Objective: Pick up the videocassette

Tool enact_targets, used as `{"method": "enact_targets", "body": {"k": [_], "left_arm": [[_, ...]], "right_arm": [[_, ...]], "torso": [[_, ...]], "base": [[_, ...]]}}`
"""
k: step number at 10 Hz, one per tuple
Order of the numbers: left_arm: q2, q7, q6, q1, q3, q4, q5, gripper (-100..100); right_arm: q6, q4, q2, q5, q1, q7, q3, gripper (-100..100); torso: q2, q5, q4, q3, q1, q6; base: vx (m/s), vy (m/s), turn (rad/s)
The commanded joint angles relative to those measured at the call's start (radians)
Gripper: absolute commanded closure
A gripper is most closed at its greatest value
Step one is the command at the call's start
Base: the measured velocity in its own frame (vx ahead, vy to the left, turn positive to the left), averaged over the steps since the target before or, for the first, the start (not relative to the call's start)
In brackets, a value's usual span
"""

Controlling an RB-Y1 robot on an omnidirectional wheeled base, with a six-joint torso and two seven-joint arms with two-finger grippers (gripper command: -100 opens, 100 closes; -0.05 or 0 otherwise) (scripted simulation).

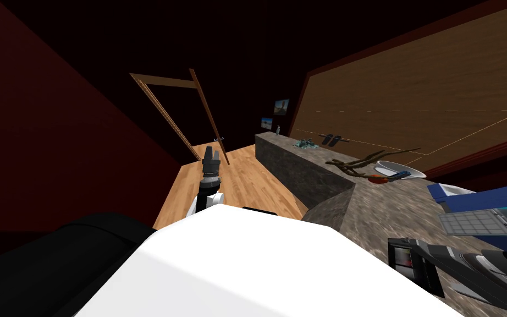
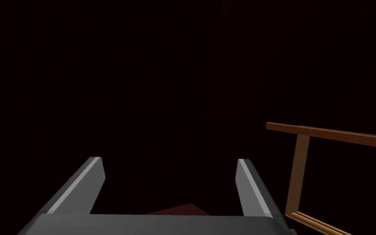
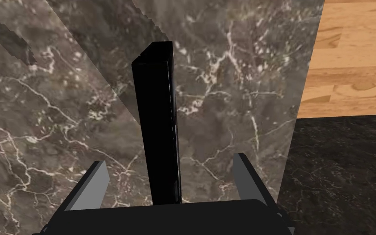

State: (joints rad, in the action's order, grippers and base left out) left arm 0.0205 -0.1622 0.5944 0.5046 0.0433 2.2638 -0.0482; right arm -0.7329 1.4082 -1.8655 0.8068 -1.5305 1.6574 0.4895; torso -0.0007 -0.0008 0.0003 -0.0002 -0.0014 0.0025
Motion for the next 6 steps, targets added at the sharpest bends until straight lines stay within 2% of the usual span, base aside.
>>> {"method": "enact_targets", "body": {"k": [1,3,4,5,6], "left_arm": [[0.000,0.000,0.000,0.000,0.000,0.000,0.000,0],[0.000,0.000,0.000,0.000,0.000,0.000,0.000,0],[0.000,0.000,0.000,0.000,0.000,0.000,0.000,0],[0.000,0.000,0.000,0.000,0.000,0.000,0.000,0],[0.000,0.000,0.000,0.000,0.000,0.000,0.000,0]], "right_arm": [[0.038,0.022,-0.008,-0.013,-0.013,-0.001,-0.015,-100],[0.078,0.051,-0.013,-0.015,-0.027,0.007,-0.027,-100],[0.062,0.045,-0.010,-0.008,-0.022,0.009,-0.021,-100],[0.067,0.048,-0.010,-0.007,-0.023,0.011,-0.021,100],[0.067,0.047,-0.010,-0.007,-0.023,0.011,-0.021,100]], "torso": [[0.000,0.000,0.000,0.000,0.000,0.000],[0.000,0.000,0.000,0.000,0.000,0.000],[0.000,0.000,0.000,0.000,0.000,0.000],[0.001,0.000,0.000,0.000,0.001,0.000],[0.001,0.000,0.000,0.001,0.002,0.000]], "base": [[0.023,-0.026,0.003],[0.017,-0.027,0.003],[0.006,-0.013,0.002],[0.000,0.000,0.000],[0.000,0.000,0.000]]}}
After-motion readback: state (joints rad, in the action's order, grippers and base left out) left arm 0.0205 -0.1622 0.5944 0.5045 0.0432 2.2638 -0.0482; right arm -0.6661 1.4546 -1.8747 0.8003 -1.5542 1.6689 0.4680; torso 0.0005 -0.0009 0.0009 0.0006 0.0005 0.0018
